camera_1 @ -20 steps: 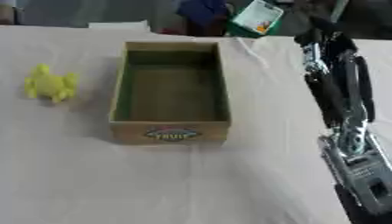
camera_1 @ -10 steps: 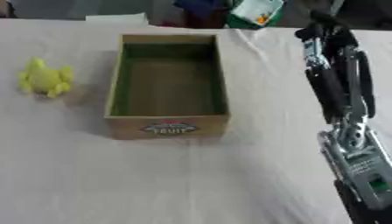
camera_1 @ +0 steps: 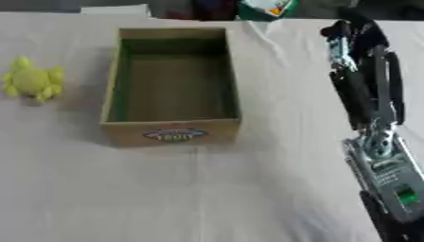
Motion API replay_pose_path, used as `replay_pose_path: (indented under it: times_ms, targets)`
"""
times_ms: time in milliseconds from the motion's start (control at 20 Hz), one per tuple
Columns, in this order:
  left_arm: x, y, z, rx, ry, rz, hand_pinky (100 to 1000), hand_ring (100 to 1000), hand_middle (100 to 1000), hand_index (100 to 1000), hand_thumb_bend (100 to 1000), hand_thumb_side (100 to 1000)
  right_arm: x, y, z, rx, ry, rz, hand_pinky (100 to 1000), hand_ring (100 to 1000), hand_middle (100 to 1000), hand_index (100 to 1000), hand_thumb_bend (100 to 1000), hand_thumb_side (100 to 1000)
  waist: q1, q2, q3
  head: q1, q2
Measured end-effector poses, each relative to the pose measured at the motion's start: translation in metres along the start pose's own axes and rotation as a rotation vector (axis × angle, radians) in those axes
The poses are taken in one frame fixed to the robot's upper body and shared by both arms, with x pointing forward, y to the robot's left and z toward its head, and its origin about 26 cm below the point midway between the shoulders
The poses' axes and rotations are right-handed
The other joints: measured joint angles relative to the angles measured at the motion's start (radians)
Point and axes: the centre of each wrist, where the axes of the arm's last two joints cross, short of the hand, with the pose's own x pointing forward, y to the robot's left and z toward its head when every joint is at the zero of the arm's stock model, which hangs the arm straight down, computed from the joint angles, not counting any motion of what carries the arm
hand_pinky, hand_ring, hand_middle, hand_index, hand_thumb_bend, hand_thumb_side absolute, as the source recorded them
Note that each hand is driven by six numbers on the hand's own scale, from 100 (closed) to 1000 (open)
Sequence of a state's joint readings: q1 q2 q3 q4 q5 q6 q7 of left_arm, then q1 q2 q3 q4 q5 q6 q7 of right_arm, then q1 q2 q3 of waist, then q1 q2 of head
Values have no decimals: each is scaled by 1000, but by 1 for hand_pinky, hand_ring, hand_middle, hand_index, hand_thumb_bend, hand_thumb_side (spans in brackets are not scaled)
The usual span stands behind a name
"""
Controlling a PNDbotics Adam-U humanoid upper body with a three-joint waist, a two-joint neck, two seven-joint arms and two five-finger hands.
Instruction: Pick up objects on the table and place them in the box.
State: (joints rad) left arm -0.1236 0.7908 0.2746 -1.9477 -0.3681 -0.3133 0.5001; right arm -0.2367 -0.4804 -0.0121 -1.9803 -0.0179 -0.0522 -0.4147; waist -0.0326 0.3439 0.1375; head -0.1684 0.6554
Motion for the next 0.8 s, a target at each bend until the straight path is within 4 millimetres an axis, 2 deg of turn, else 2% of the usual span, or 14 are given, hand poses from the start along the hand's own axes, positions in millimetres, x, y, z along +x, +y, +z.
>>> replay_pose_path:
  times_ms: [150, 350, 500, 800]
  targets:
    - [-16, 6, -9, -149, -18, -117, 576, 705, 736, 925, 500, 830, 0, 0, 1, -2, -2, 7, 891, 778, 613, 848, 100, 699, 0, 5, -2, 5, -7]
    - [-42, 14, -20, -377, -59, -288, 601, 750, 776, 944, 496, 912, -1, -1, 2, -4, 2, 17, 892, 779, 613, 848, 100, 702, 0, 8, -12, 8, -19]
    - [-58, 16, -29, -529, -82, -384, 607, 761, 784, 943, 496, 919, -2, -1, 3, -4, 3, 21, 891, 779, 613, 848, 100, 704, 0, 9, -19, 8, -25]
    - [-86, 12, -44, -777, -95, -470, 638, 814, 828, 980, 585, 887, -2, -1, 4, 5, 9, 24, 892, 779, 613, 848, 100, 703, 5, 9, -31, 13, -25]
